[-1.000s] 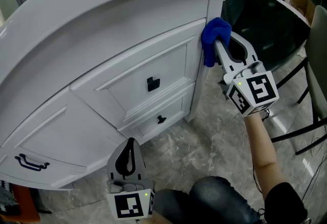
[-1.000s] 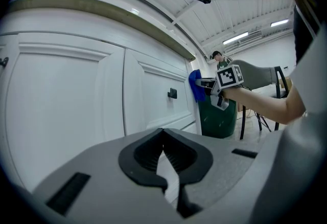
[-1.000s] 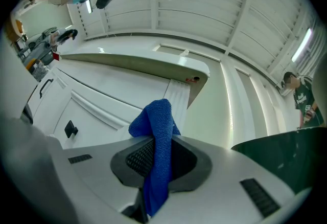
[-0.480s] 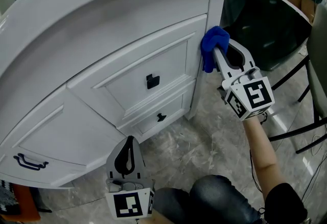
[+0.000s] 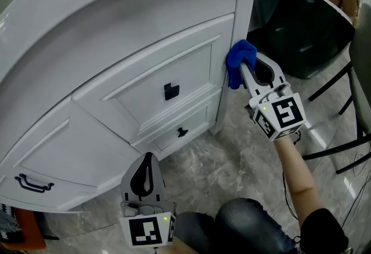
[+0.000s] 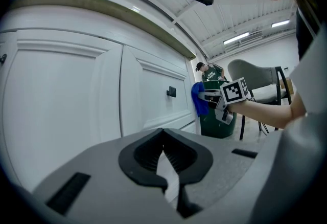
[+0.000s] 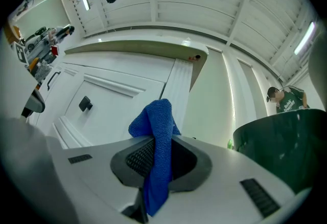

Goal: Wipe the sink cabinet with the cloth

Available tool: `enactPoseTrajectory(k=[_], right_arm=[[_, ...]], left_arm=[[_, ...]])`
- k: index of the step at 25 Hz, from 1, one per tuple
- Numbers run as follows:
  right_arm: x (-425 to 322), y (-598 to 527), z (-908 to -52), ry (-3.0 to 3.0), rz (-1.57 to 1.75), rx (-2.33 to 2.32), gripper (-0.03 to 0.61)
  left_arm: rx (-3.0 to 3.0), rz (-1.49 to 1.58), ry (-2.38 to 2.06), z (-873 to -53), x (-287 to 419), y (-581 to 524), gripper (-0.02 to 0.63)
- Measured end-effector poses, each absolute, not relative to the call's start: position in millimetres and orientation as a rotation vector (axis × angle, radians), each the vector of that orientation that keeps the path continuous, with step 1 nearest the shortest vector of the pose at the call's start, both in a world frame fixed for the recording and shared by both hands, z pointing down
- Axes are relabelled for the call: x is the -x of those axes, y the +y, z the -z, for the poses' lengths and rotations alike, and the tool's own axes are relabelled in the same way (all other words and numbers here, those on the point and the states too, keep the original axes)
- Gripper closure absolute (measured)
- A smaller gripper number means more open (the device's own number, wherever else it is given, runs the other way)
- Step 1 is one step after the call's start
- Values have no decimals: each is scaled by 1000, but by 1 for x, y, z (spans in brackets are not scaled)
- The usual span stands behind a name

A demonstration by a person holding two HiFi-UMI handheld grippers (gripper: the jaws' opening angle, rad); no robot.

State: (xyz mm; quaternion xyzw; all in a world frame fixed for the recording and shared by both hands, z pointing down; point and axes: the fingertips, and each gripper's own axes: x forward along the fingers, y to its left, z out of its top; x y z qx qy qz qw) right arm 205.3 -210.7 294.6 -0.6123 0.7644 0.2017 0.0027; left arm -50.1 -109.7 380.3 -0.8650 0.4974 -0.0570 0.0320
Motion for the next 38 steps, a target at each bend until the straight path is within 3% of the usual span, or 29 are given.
enactPoseTrajectory(k=[38], right_arm=[[-212,-215,-374,2411,-503,1993,522]], left_arm=[[2664,223,1516,-385,40,-113,609]])
